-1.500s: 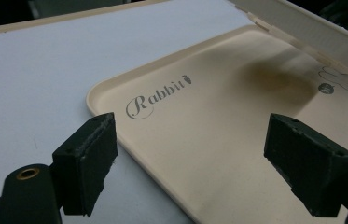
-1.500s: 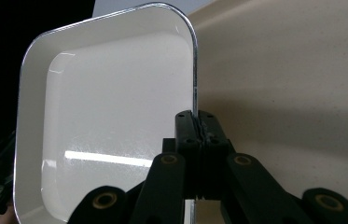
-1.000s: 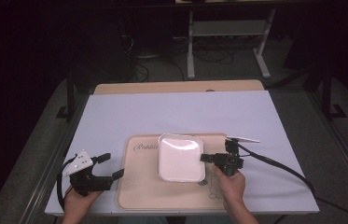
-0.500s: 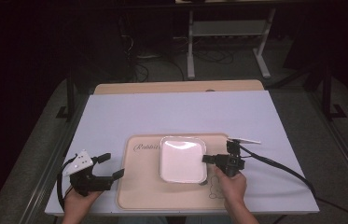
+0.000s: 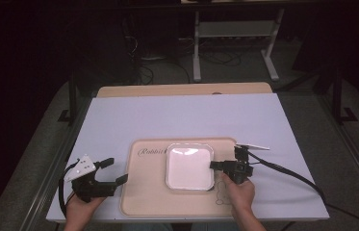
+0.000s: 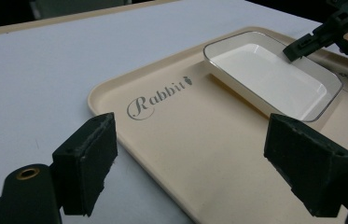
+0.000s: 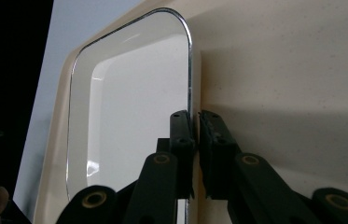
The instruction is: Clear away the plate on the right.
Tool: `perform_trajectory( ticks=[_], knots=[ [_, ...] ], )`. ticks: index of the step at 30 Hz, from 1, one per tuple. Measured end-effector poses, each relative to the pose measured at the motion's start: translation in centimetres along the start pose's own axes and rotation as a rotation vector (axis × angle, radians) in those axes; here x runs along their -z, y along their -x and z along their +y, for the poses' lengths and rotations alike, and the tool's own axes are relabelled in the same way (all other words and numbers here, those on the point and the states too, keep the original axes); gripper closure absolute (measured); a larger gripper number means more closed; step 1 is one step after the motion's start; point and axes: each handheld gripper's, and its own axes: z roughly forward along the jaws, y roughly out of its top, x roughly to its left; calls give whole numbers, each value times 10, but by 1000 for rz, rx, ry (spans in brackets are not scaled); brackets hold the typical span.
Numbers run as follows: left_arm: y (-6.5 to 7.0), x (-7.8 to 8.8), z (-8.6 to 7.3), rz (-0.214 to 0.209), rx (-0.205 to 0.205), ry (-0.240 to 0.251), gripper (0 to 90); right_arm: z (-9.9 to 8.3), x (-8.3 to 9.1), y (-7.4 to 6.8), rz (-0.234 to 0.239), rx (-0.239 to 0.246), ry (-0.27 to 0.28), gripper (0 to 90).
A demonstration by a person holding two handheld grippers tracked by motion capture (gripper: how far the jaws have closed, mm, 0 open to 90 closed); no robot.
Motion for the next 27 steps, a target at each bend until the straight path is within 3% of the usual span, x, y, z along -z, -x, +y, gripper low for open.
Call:
perform_trajectory(
  ticks=[11,27],
  knots=[
    [0,0,0,-2,1,0,170,-7,1,1,-32,3,4,828],
    [1,-1,0,-1,-1,0,170,-22,6,-2,-24,3,-14,792]
  ],
)
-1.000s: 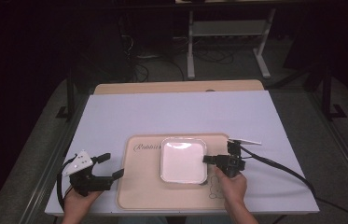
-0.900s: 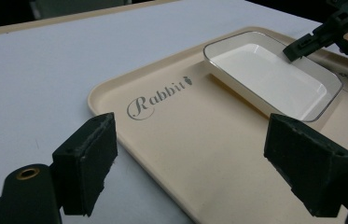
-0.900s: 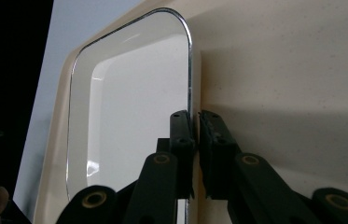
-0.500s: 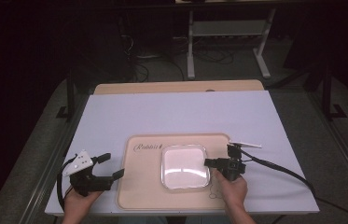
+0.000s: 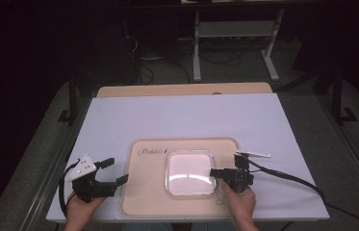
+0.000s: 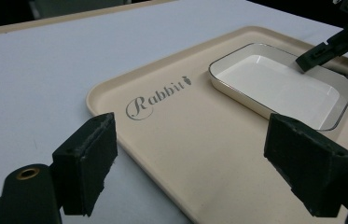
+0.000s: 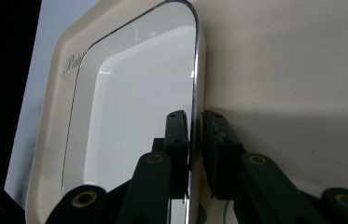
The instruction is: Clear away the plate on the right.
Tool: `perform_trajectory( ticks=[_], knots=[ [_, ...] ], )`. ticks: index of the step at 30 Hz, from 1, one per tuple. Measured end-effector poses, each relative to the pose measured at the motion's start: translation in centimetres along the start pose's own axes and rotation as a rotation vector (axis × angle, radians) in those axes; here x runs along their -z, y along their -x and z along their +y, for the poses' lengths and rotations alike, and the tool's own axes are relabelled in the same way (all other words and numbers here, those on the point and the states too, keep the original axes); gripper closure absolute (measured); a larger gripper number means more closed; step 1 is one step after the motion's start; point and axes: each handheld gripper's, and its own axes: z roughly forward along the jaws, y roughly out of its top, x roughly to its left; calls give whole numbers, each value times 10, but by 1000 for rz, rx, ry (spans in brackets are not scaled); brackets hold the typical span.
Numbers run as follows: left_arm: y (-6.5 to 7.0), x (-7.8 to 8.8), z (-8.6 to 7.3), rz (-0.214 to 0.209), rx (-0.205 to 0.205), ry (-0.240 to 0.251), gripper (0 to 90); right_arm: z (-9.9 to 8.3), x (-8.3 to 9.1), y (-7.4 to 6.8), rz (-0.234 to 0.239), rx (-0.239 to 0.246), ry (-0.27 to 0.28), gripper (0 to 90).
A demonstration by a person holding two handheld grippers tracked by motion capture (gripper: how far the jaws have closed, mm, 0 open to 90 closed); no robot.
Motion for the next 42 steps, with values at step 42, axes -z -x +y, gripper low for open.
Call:
perform_trajectory(
  ticks=[42],
  knots=[
    [1,-1,0,4,-5,-5,171,11,29,3,-1,253,178,436]
  ],
)
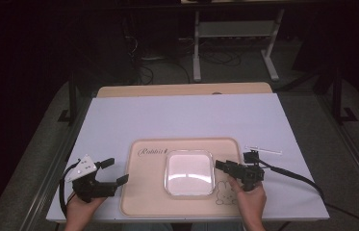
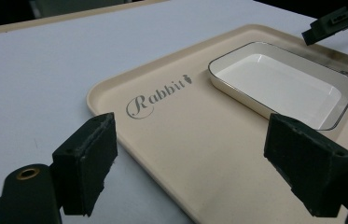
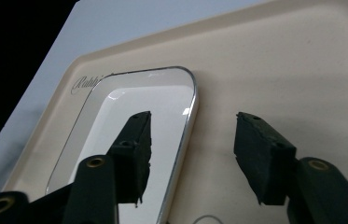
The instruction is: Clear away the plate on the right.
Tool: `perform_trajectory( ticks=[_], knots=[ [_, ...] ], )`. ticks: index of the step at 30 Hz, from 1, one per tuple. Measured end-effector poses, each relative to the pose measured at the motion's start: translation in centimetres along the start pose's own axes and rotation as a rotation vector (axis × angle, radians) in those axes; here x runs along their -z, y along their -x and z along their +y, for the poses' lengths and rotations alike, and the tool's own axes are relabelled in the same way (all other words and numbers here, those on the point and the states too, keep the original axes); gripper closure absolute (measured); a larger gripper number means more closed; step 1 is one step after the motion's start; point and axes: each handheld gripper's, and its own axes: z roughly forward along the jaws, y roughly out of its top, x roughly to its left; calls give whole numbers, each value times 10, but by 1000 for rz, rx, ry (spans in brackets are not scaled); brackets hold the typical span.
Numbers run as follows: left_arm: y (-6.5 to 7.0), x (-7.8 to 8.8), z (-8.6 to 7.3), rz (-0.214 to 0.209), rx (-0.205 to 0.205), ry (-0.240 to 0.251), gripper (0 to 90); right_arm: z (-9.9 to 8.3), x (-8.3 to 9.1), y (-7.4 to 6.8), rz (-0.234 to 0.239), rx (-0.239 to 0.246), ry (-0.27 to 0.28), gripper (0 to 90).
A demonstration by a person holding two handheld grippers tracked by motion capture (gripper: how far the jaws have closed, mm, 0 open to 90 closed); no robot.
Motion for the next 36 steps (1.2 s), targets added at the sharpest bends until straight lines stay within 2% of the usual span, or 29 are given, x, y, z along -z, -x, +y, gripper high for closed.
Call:
perform_trajectory(
  ticks=[8,22,31,36],
  knots=[
    [-1,0,-1,4,0,-10,171,5,10,8,12,112,59,380],
    [0,-2,-2,9,-2,-21,171,17,26,19,-27,297,131,303],
    [1,-4,-2,6,-4,-28,171,26,34,26,-35,356,172,269],
    [1,-4,-2,7,-2,-30,170,29,41,33,-57,365,197,266]
  ],
)
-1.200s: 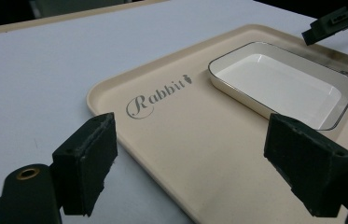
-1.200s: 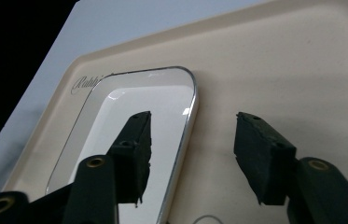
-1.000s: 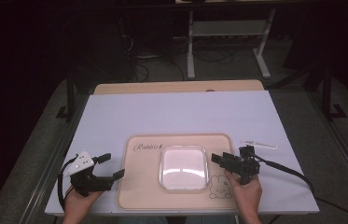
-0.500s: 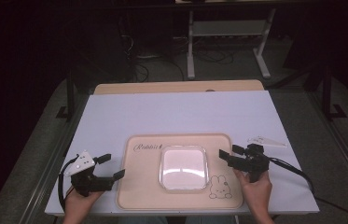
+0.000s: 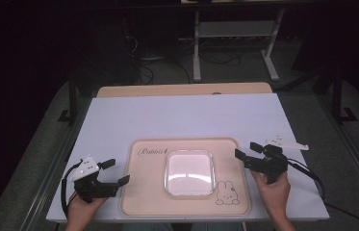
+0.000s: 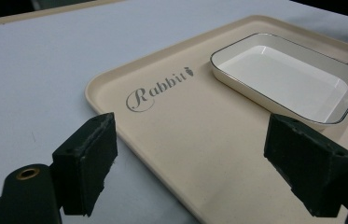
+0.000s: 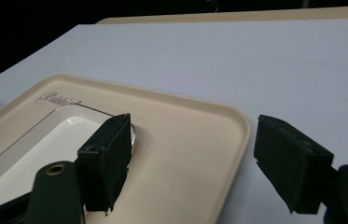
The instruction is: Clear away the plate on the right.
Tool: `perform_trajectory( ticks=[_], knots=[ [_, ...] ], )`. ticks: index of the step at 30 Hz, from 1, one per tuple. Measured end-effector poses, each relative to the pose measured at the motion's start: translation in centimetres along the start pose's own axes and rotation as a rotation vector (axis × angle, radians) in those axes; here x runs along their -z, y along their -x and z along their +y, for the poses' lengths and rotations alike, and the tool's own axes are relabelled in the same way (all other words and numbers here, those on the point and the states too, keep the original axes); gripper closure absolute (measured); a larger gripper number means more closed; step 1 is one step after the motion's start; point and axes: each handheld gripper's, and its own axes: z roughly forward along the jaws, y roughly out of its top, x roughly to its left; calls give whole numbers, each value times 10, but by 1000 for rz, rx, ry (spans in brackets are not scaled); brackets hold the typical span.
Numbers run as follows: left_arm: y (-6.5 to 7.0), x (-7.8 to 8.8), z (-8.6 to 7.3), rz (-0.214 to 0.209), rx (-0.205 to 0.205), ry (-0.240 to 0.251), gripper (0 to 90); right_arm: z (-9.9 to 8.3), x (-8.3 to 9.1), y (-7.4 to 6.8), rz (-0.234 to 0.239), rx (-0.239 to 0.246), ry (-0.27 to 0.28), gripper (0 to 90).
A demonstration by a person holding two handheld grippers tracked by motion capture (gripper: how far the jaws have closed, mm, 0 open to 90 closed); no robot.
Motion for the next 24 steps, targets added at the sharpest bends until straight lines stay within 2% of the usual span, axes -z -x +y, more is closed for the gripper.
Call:
perform_trajectory(
  ticks=[6,10,19,24],
  knots=[
    [0,-1,0,1,-4,-2,170,2,11,6,-32,60,30,256],
    [0,-1,0,1,-4,-2,170,2,20,12,-44,74,50,241],
    [-1,-3,0,-5,-3,-5,170,-5,35,27,-82,119,24,219],
    [-1,-2,0,-4,-4,0,170,-9,42,32,-96,118,27,207]
  ],
)
